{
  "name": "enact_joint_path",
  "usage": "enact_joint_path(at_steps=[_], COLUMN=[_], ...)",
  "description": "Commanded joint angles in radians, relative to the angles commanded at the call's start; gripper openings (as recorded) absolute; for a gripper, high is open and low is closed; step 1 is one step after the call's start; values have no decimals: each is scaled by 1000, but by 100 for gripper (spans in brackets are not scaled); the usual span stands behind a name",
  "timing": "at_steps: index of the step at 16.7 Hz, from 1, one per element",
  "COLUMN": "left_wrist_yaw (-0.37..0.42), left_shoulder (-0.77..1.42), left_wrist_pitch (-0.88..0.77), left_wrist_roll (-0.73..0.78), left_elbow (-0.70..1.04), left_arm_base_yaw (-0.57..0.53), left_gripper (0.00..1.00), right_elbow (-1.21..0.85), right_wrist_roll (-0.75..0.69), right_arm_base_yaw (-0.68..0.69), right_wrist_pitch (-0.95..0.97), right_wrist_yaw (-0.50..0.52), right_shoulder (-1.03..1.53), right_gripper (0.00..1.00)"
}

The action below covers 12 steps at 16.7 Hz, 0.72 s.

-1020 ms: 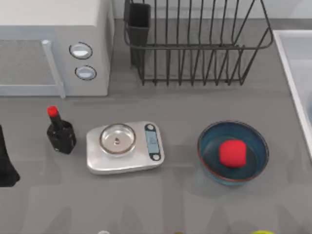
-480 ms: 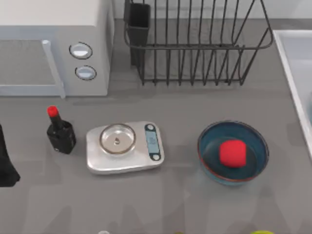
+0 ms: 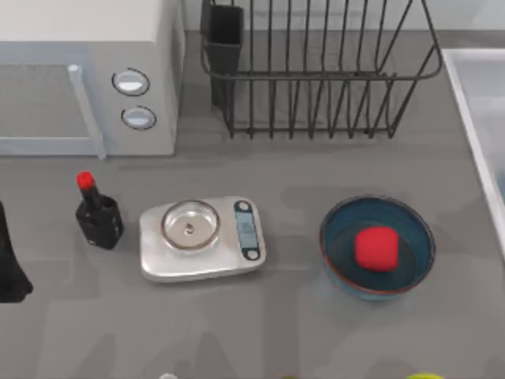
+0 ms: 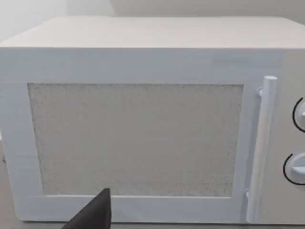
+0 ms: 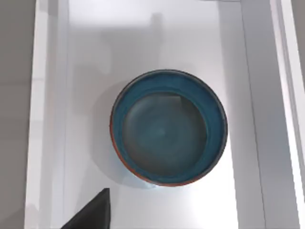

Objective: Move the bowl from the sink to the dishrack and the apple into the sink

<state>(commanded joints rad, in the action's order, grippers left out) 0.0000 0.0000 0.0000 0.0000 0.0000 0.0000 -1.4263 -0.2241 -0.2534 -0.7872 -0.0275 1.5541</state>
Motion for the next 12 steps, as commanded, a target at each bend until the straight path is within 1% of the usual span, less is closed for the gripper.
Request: enact_joint_path(at_steps=[4, 7, 10, 12], left_wrist_yaw=[0, 0, 0, 0], left_shoulder=[0, 0, 0, 0], left_wrist_pitch=[0, 0, 0, 0], left_wrist_roll=[0, 0, 0, 0], left_elbow=[0, 0, 0, 0], left_arm_base_yaw=[0, 0, 0, 0], left_gripper=[100, 100, 100, 100], right_elbow=[-366, -600, -781, -862], right_wrist_roll=[-56, -91, -117, -129], right_arm_base_yaw=[-57, -91, -115, -126], right_wrist_pitch=[-192, -311, -399, -438], right_wrist_yaw=[-2, -2, -2, -1], right_shoulder=[408, 669, 868, 957], right_gripper=[100, 100, 100, 100])
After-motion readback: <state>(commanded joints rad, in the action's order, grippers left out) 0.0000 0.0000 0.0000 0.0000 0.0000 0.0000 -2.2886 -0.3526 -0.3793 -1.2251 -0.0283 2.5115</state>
